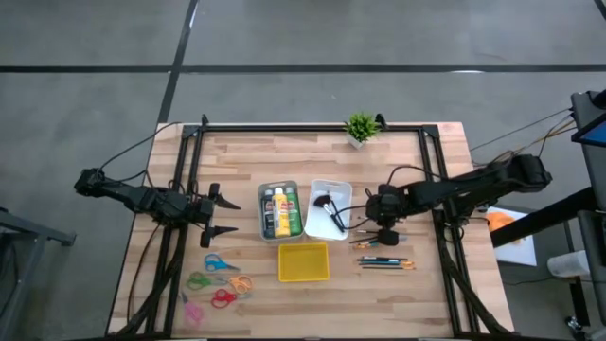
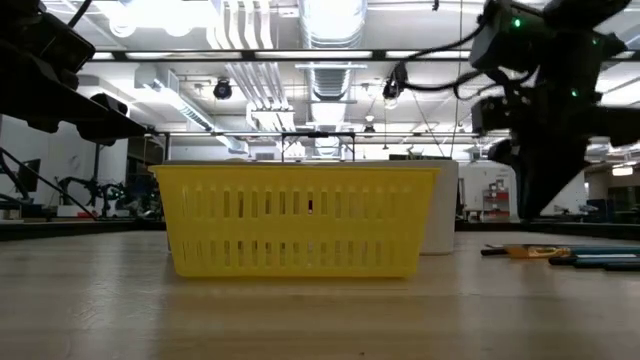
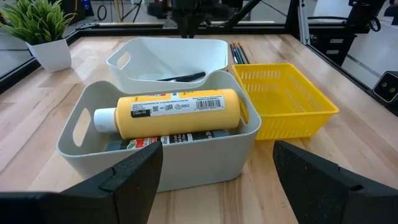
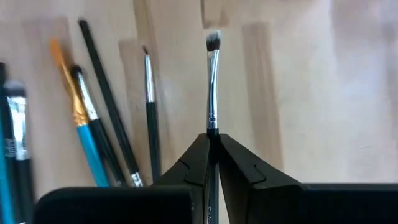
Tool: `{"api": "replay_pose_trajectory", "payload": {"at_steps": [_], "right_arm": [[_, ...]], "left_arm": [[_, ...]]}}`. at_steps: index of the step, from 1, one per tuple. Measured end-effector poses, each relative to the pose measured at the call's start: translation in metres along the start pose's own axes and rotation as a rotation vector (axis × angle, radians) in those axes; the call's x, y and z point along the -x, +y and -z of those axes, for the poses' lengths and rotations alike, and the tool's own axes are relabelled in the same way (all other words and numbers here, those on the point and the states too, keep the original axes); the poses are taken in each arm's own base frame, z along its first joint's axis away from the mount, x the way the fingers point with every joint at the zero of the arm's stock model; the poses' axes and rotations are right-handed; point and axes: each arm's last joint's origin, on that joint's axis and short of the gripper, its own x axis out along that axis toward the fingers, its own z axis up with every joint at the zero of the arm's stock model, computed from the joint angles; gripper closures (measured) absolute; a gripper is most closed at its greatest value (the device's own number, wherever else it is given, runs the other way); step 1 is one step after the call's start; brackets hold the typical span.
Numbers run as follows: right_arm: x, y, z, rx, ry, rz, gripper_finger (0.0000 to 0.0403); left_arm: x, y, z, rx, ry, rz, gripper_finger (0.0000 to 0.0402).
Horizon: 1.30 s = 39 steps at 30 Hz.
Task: Pick & Place Paint Supplies
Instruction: Put the silver paint brush into the white bin
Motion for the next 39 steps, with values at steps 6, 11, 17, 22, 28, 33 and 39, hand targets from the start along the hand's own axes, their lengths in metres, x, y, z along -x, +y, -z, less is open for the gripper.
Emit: {"api": "replay_pose_trajectory", "payload": {"at_steps": [6, 11, 17, 22, 28, 33, 39], "right_arm": [[0.029, 0.002, -0.017, -0.012, 0.022, -0.002, 0.0383], [0.055, 0.003, -0.032, -0.101, 0.010, -0.007, 0.0383], [0.074, 0.004, -0.051, -0.289, -0.066, -0.033, 0.0383], [0.081, -0.005, -0.062, -0.571, -0.155, -0.014, 0.0383], [0.083, -0.014, -0.079, -0.773, -0.325, -0.075, 0.0383], [0.075, -0.014, -0.088, -0.841, -0.436, -0.139, 0.0383], [0.054, -0.012, -0.098, -0.889, -0.440, -0.126, 0.0383]], "left_arm": [[0.000, 0.000, 0.000, 0.000, 0.000, 0.000, 0.0096], [0.000, 0.000, 0.000, 0.000, 0.000, 0.000, 0.0096], [0.000, 0.000, 0.000, 0.000, 0.000, 0.000, 0.0096], [0.000, 0.000, 0.000, 0.000, 0.000, 0.000, 0.0096], [0.000, 0.000, 0.000, 0.000, 0.000, 0.000, 0.0096], [0.000, 0.000, 0.000, 0.000, 0.000, 0.000, 0.0096], [0.000, 0.000, 0.000, 0.000, 0.000, 0.000, 0.0096]]}}
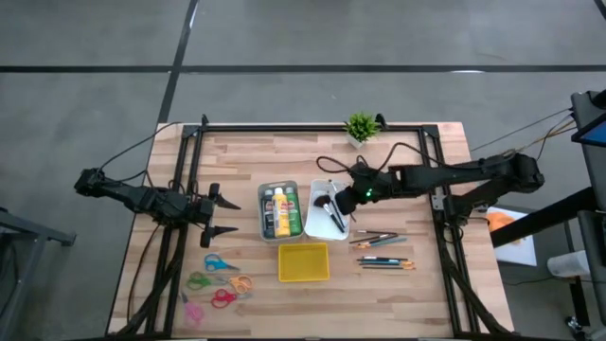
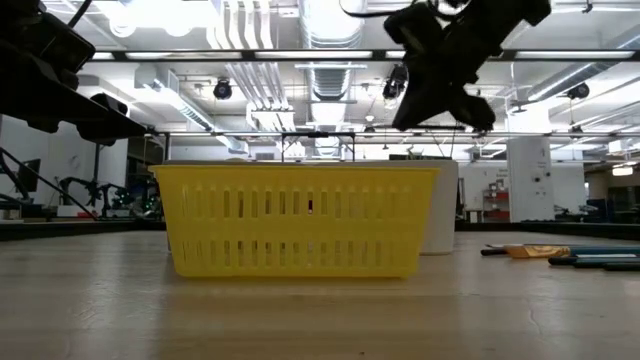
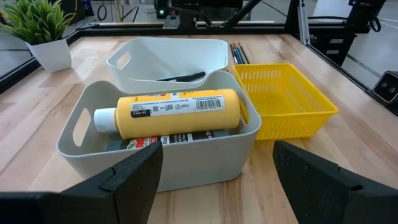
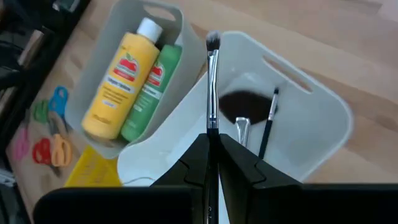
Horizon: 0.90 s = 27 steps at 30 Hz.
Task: Pick & Place Paint Supplies
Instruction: Put the silver paint brush into the white bin
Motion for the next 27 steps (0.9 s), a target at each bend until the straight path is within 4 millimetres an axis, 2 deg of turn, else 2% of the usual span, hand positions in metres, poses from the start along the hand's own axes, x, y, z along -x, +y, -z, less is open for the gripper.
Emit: {"api": "replay_pose_trajectory", "payload": {"at_steps": [9, 18, 23, 27], "right_arm": [[-0.045, -0.005, 0.012, -0.080, 0.057, 0.097, 0.0383], [-0.077, -0.005, 0.012, -0.091, 0.086, 0.166, 0.0383], [-0.088, -0.003, 0.011, -0.086, 0.107, 0.179, 0.0383], [-0.089, -0.003, 0.009, -0.084, 0.121, 0.186, 0.0383]], "left_arm": [[0.000, 0.000, 0.000, 0.000, 0.000, 0.000, 0.0096], [0.000, 0.000, 0.000, 0.000, 0.000, 0.000, 0.0096], [0.000, 0.000, 0.000, 0.000, 0.000, 0.000, 0.0096], [0.000, 0.000, 0.000, 0.000, 0.000, 0.000, 0.0096]]}}
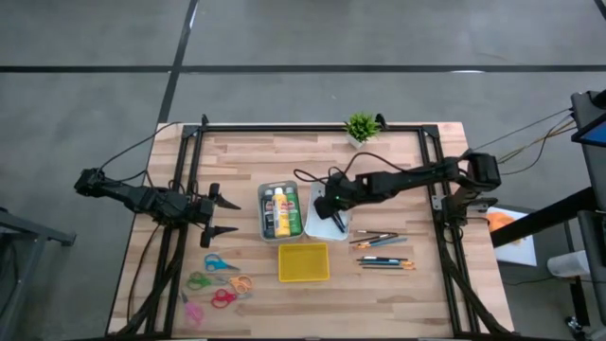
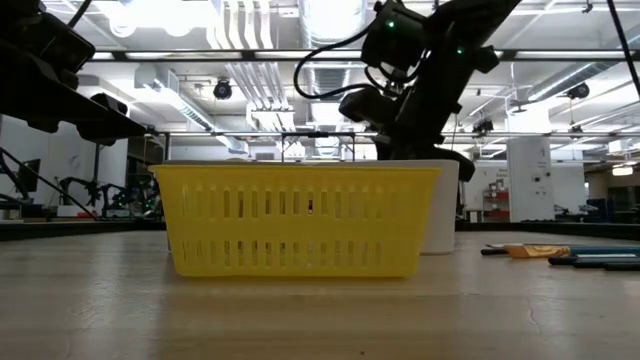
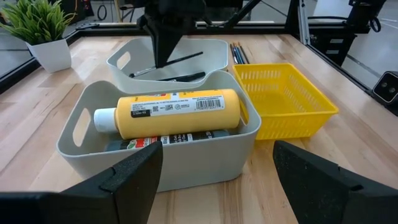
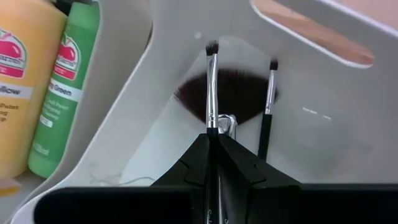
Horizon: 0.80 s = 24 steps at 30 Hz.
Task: Pick & Place Paint Supplies
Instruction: Put the silver paint brush into the white bin
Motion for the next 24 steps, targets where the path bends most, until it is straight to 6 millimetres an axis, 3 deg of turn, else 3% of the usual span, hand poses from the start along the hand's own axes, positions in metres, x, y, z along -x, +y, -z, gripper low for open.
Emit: {"api": "replay_pose_trajectory", "payload": {"at_steps": [5, 13, 20, 24], "right_arm": [[0.000, -0.001, -0.002, 0.000, 0.000, 0.002, 0.0379], [0.001, 0.000, -0.002, 0.016, -0.001, -0.001, 0.0316], [0.001, 0.000, -0.002, 0.045, -0.002, -0.002, 0.0310], [0.012, 0.008, -0.008, 0.164, -0.024, -0.038, 0.0310]], "left_arm": [[0.000, 0.000, 0.000, 0.000, 0.000, 0.000, 0.0096], [0.000, 0.000, 0.000, 0.000, 0.000, 0.000, 0.0096], [0.000, 0.000, 0.000, 0.000, 0.000, 0.000, 0.0096], [0.000, 0.000, 0.000, 0.000, 0.000, 0.000, 0.0096]]}}
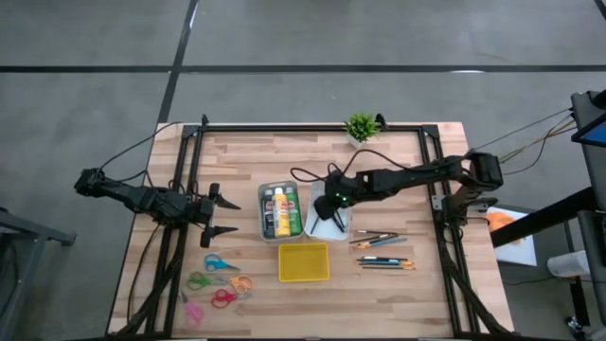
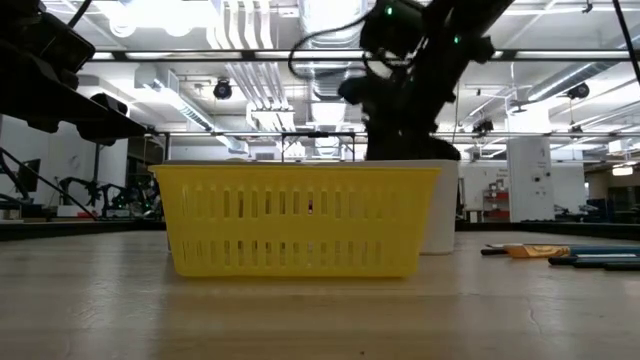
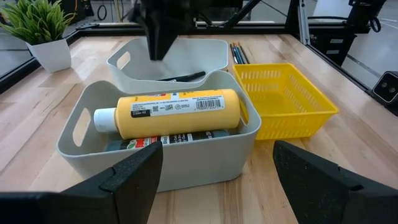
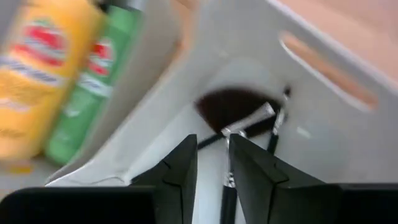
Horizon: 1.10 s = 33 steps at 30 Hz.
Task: Pick & Place Paint Supplies
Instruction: Put the silver paint brush into the white bin
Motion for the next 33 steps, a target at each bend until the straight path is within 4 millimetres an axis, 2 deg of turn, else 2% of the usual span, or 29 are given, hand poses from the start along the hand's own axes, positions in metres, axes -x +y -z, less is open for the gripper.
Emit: {"api": "replay_pose_trajectory", "payload": {"at_steps": [5, 10, 15, 18, 24, 33], "right_arm": [[0.030, 0.005, -0.009, 0.223, -0.015, -0.014, 0.0310], [0.068, 0.003, -0.014, 0.408, -0.002, -0.001, 0.0310], [0.101, -0.005, -0.008, 0.551, 0.017, 0.002, 0.0310], [0.114, -0.015, 0.002, 0.647, 0.042, 0.009, 0.0310], [0.122, -0.039, 0.028, 0.754, 0.055, -0.005, 0.0310], [0.097, -0.070, 0.069, 0.749, 0.098, -0.012, 0.0309]], "left_arm": [[0.000, 0.000, 0.000, 0.000, 0.000, 0.000, 0.0096], [0.000, 0.000, 0.000, 0.000, 0.000, 0.000, 0.0096], [0.000, 0.000, 0.000, 0.000, 0.000, 0.000, 0.0096], [0.000, 0.000, 0.000, 0.000, 0.000, 0.000, 0.0096], [0.000, 0.000, 0.000, 0.000, 0.000, 0.000, 0.0096], [0.000, 0.000, 0.000, 0.000, 0.000, 0.000, 0.0096]]}}
